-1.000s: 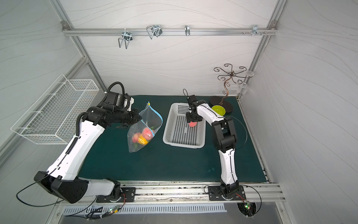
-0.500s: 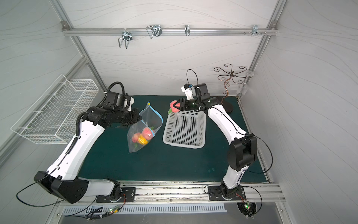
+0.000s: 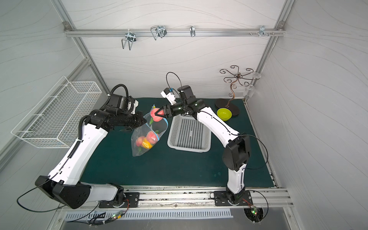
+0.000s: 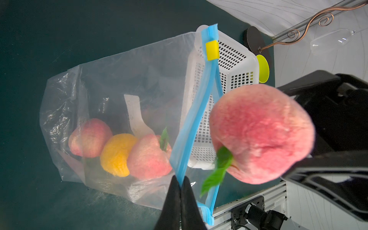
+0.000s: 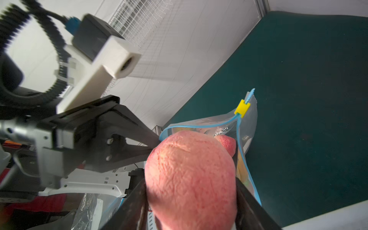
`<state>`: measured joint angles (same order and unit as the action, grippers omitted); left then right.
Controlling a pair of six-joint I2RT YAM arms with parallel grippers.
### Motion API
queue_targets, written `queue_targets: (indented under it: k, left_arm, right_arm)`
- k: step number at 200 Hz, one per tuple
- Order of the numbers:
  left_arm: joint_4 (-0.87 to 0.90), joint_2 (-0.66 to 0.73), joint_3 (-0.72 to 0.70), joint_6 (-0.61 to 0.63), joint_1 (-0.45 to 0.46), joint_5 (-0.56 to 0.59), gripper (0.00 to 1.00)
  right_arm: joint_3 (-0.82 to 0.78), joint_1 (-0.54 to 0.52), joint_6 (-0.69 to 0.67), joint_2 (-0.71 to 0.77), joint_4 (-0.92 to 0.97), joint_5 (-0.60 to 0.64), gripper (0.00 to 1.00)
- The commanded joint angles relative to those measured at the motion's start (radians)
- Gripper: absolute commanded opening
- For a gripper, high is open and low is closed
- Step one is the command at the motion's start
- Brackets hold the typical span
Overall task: Place the peach in a zip-top bag and seal the zipper
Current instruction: Place the peach in the zipper food storage bag, then close the zipper of the food storage bag at the center of the board.
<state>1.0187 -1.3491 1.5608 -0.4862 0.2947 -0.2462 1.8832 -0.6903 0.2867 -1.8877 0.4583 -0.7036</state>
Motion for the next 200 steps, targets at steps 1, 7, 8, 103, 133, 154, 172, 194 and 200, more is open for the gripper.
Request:
queue_targets:
  k: [1,7,8,103,133,154,172,194,200]
  left_arm:
    - [-0.041,0.019,0.017,-0.011,-0.006,-0.024,0.00]
    - [-0.040,0.022,0.021,-0.012,-0.007,-0.025,0.00]
    - [-0.040,0.022,0.021,-0.012,-0.007,-0.026,0.00]
    - [-0.109,0.049,0.004,-0.087,-0.052,-0.056,0.00]
    - [-0.157,0.076,-0.037,-0.125,-0.079,-0.040,0.00]
    - [-0.169,0.085,-0.044,-0.126,-0.086,-0.041,0.00]
    - [-0.168,0.090,-0.047,-0.125,-0.093,-0.040,0.00]
    - [-0.183,0.117,-0.067,-0.137,-0.098,-0.019,0.00]
    - [-0.196,0.121,-0.073,-0.129,-0.100,-0.034,0.00]
  right_arm:
    - [0.063,-0.029,-0.043,-0.044,0.089,0.122,0.60]
    - [0.081,-0.037,-0.055,-0.058,0.109,0.156,0.61]
    - [0.084,-0.039,-0.057,-0.060,0.112,0.161,0.61]
    - [0.235,-0.083,-0.139,-0.107,0.202,0.270,0.82]
    - [0.207,-0.082,-0.158,-0.047,0.182,0.274,0.82]
    - [0.160,-0.082,-0.181,0.017,0.166,0.283,0.81]
    - [0.094,-0.081,-0.200,0.080,0.141,0.315,0.81]
    - [0.005,-0.068,-0.197,0.146,0.122,0.337,0.81]
    - [-0.017,-0.064,-0.197,0.160,0.115,0.329,0.81]
